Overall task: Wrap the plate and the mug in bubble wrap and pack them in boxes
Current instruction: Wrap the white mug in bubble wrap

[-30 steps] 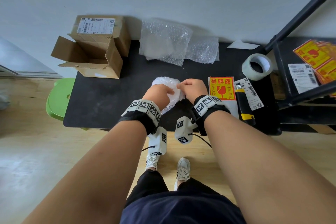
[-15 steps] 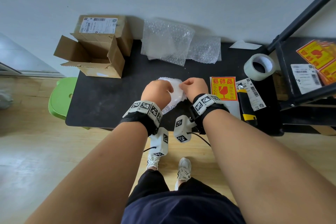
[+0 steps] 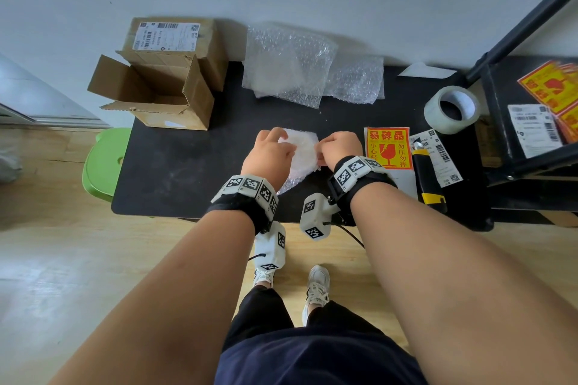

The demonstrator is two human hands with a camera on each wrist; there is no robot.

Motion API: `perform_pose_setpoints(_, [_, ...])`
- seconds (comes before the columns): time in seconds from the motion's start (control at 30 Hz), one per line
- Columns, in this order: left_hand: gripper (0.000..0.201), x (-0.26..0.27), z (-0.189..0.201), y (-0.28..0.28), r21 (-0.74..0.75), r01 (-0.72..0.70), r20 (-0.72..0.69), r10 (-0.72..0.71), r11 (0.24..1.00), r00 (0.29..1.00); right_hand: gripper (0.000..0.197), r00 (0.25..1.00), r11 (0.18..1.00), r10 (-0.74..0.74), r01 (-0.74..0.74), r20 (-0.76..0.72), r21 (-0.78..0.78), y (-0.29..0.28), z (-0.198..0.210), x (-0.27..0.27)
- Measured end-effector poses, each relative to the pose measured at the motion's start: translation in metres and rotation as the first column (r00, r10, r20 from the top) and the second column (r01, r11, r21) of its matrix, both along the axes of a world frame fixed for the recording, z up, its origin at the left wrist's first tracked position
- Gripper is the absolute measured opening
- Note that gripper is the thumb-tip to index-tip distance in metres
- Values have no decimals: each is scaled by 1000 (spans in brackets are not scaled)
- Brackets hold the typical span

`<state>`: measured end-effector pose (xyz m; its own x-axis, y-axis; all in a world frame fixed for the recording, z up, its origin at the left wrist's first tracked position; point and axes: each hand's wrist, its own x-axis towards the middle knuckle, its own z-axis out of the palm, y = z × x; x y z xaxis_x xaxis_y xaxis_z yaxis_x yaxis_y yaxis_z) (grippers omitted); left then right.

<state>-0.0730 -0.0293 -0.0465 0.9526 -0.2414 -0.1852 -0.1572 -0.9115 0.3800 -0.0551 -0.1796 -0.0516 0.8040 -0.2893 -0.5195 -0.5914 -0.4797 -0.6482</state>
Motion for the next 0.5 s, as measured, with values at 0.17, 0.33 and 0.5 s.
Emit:
perform_pose_setpoints(0.17, [27, 5, -10, 2, 156, 90, 31, -96, 984, 995, 53, 986, 993, -30, 48, -163, 105, 2, 9, -3])
perform_pose_setpoints(0.33, [28, 18, -3, -2, -123, -138, -79, 129, 983, 988, 41, 945, 961, -24, 113, -326, 254, 8, -1, -4])
perform_pose_setpoints(0.5, [41, 29, 8, -2, -257, -353, -102, 338, 900, 936, 38, 943, 942, -73, 172, -324, 288, 6, 7, 3])
